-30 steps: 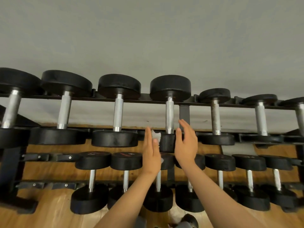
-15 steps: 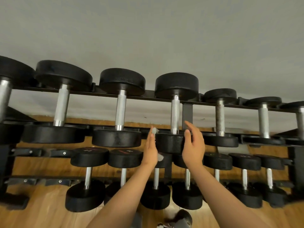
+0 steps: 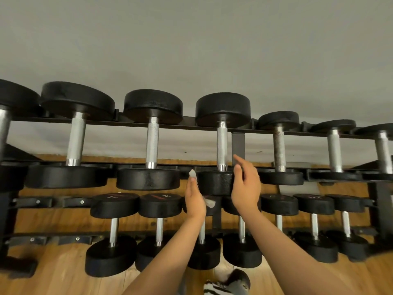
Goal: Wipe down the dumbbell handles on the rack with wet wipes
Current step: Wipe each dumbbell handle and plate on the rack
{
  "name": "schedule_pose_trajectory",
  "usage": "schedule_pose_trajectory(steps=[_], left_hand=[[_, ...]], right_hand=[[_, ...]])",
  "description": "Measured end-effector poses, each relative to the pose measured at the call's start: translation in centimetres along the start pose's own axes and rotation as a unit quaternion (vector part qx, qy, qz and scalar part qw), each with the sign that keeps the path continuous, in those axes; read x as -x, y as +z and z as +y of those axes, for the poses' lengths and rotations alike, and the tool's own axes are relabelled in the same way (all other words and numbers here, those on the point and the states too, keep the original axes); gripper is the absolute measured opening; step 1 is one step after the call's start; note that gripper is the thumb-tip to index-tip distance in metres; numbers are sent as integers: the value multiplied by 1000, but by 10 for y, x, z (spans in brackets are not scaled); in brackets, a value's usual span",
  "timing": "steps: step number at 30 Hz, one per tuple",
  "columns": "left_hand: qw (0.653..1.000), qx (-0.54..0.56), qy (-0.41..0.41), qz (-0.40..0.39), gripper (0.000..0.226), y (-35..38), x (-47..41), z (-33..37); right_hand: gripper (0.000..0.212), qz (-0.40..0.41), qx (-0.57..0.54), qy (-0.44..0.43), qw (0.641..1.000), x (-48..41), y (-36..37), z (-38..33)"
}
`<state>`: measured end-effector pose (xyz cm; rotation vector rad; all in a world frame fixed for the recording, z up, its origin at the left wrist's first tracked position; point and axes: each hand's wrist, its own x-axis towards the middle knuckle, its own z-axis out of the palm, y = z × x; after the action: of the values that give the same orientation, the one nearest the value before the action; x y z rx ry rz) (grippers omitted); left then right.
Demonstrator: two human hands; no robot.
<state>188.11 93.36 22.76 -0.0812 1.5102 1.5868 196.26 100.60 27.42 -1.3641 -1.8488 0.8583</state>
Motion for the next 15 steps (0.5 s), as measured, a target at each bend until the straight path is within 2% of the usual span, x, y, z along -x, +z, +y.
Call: schedule_pose_trajectory(steps=[3, 5, 8, 11, 13, 15], left_hand=[[993, -50, 109, 16, 49, 6, 14, -3], [962, -147, 228, 19, 49, 11, 22, -8], [881, -303, 362, 10, 53, 19, 28, -11], [775, -440, 454, 21, 52, 29, 32, -16], [715, -503, 483, 47, 49, 41, 36, -20], [665, -549, 502, 63, 48, 55, 42, -22]], right_hand=[[31, 6, 5, -3, 1000, 0, 1, 3], [31, 6, 6, -8, 1000, -1, 2, 6], [32, 6, -1, -13, 1000, -2, 2, 7], [32, -18, -6, -21, 1000, -4, -4, 8], [35, -98, -80, 17, 992, -8, -16, 10], [38, -193, -198, 83, 957, -12, -37, 11]])
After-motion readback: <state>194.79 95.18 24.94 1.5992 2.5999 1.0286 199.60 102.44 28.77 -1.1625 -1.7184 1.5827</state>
